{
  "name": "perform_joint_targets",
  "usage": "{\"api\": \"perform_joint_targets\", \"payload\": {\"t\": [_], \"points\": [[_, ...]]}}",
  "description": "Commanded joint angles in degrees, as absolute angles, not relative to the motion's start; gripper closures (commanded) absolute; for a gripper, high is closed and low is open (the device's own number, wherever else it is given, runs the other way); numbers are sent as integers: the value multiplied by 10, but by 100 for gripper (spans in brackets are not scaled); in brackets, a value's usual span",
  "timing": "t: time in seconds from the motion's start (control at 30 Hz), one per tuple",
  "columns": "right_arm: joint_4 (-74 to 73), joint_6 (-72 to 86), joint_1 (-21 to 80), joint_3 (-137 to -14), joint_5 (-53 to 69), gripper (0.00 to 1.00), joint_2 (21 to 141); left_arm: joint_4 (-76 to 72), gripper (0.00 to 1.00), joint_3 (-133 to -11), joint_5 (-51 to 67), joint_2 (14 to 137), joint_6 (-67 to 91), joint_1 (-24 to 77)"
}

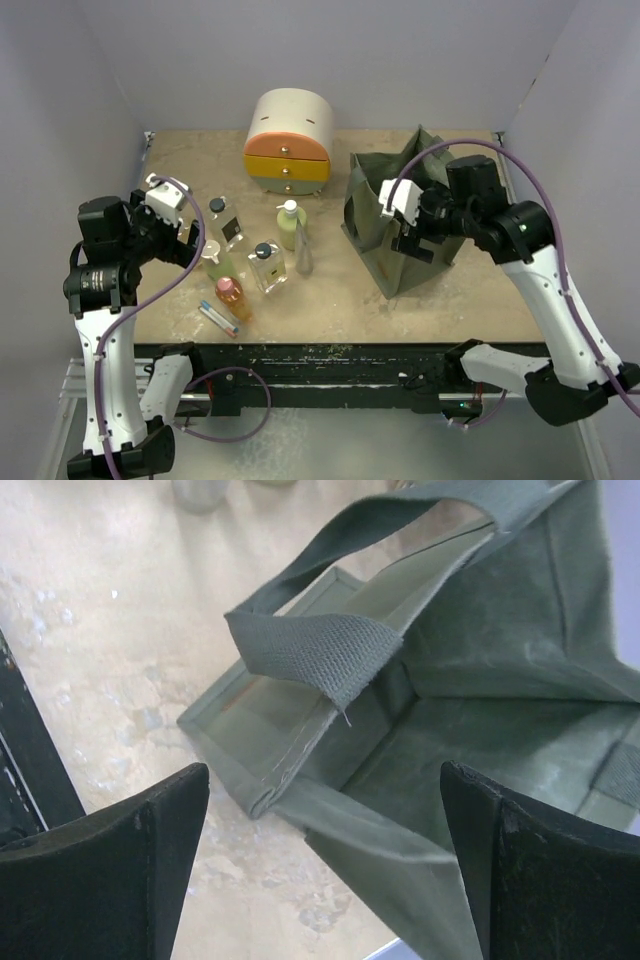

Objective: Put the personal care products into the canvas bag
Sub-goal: Move the canvas bag to the center of the board.

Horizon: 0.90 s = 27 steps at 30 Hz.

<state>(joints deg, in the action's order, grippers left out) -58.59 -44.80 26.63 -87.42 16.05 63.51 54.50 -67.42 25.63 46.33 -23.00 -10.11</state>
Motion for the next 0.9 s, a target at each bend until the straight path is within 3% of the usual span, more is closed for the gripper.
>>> {"api": "perform_joint_targets", "payload": {"t": [0.0, 0.07, 0.33, 0.4, 0.53, 0.7, 0.87], "points": [[-618, -510, 270, -877, 174, 4, 665, 537, 1, -696, 277, 455, -223, -106], [-626, -511, 270, -873, 177, 12, 678, 537, 1, -697, 277, 456, -222, -106], [-606, -462, 275, -858, 274, 64, 680, 535, 1, -683, 286, 452, -212, -113], [-570, -433, 277, -836, 305, 73, 668, 534, 1, -681, 289, 451, -212, -114], [-507, -369, 284, -801, 359, 81, 647, 535, 1, -681, 295, 453, -214, -114], [-444, -289, 310, -784, 359, 98, 649, 540, 1, -674, 286, 458, -230, -114], [-376, -225, 336, -773, 353, 96, 643, 540, 1, -671, 286, 458, -228, -114]]}}
